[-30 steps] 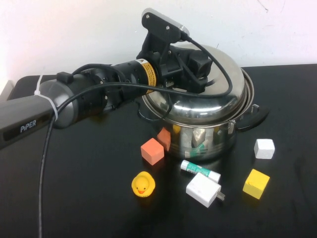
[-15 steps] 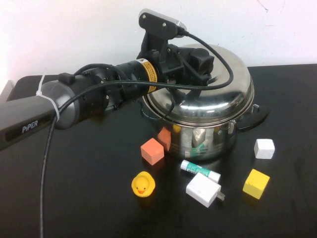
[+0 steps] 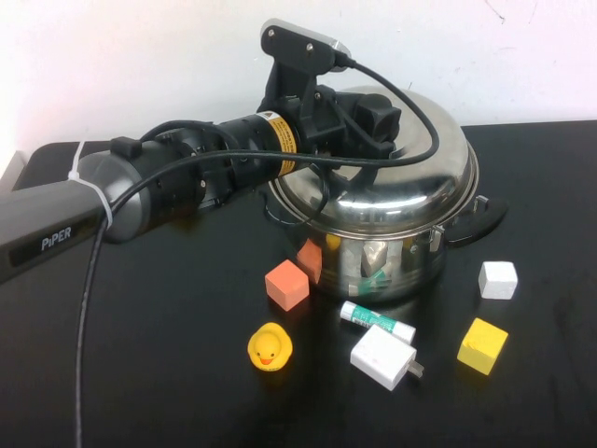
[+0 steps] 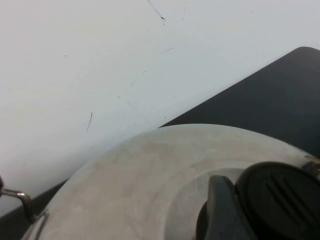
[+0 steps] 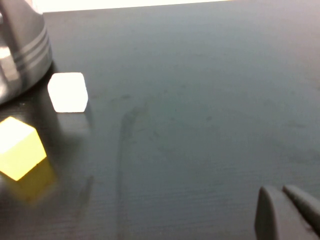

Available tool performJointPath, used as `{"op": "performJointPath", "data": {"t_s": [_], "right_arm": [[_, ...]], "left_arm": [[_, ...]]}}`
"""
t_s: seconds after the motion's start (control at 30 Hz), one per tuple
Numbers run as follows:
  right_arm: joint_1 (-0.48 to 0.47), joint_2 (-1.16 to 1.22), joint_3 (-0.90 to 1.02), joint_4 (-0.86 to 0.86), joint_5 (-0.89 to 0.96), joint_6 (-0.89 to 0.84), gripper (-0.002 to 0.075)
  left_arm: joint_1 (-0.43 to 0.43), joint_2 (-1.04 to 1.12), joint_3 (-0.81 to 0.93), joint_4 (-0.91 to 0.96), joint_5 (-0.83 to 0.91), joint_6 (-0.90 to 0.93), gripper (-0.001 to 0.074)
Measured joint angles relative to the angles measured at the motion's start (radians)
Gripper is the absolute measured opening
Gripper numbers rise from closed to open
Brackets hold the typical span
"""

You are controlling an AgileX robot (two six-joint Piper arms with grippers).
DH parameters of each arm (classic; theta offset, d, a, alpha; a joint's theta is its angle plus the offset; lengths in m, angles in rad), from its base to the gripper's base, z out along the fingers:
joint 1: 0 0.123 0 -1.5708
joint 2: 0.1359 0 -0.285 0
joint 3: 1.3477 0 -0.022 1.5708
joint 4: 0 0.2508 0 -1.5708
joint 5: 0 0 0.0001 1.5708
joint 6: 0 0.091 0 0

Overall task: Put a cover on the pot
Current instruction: Place the pot lid on the pot

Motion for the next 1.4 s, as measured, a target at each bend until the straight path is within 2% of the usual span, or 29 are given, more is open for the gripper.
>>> {"op": "performJointPath", "data": {"t_s": [1.2,1.4], "right_arm": [[0.0,0.0,0.0,0.0,0.0,0.0,-0.0002],[0.0,0.0,0.0,0.0,0.0,0.0,-0.0002]], "left_arm": [[-0.001,-0.009,-0.014,0.253,0.03,-0.208,0.0333],[-0.001,-0.029,-0.012,0.285,0.089,-0.217,0.0442]]}}
